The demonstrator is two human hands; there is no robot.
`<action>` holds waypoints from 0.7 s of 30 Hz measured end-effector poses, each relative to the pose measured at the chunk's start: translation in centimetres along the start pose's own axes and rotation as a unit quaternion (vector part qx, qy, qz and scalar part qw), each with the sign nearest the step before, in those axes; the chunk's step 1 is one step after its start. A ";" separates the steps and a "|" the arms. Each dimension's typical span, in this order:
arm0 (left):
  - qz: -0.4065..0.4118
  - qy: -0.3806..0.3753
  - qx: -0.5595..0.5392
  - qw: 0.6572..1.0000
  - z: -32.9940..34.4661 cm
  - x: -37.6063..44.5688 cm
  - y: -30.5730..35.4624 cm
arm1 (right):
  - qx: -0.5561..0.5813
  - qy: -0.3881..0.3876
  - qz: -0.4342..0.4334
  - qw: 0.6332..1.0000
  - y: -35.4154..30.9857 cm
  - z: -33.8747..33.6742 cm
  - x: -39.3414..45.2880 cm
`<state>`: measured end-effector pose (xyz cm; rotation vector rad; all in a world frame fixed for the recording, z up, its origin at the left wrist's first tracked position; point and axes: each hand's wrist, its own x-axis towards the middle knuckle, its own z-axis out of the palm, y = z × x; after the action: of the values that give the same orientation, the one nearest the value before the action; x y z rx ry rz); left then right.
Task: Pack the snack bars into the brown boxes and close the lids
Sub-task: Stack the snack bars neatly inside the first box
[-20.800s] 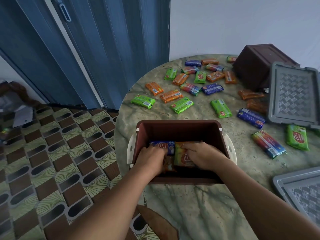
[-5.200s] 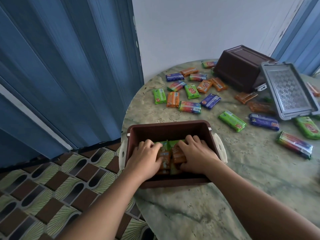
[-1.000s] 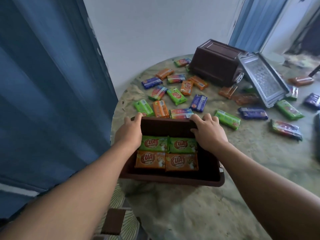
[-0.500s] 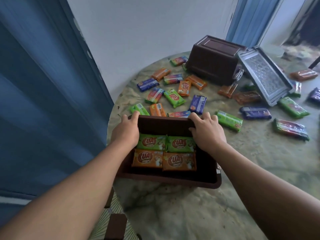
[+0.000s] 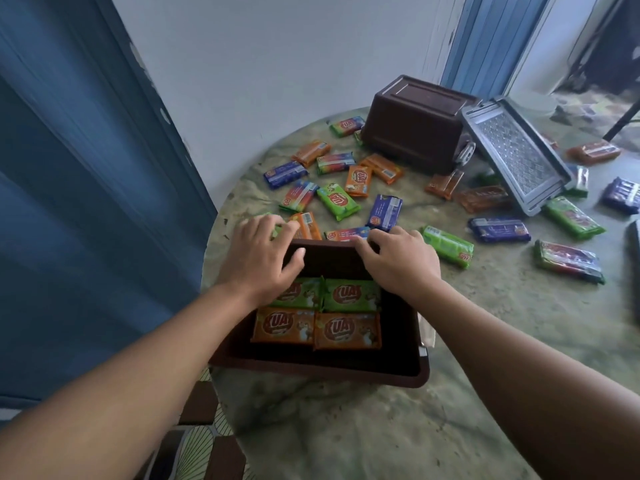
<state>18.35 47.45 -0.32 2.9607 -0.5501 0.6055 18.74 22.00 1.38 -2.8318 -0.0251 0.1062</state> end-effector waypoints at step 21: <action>-0.166 -0.365 -0.016 0.916 10.5 13.4 -1.3 | -0.029 -0.242 -0.038 0.969 -1.4 4.3 13.6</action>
<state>34.17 42.75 -4.69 3.0616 -0.0630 -0.5601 31.94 25.03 -3.20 -2.7835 -0.2467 0.7857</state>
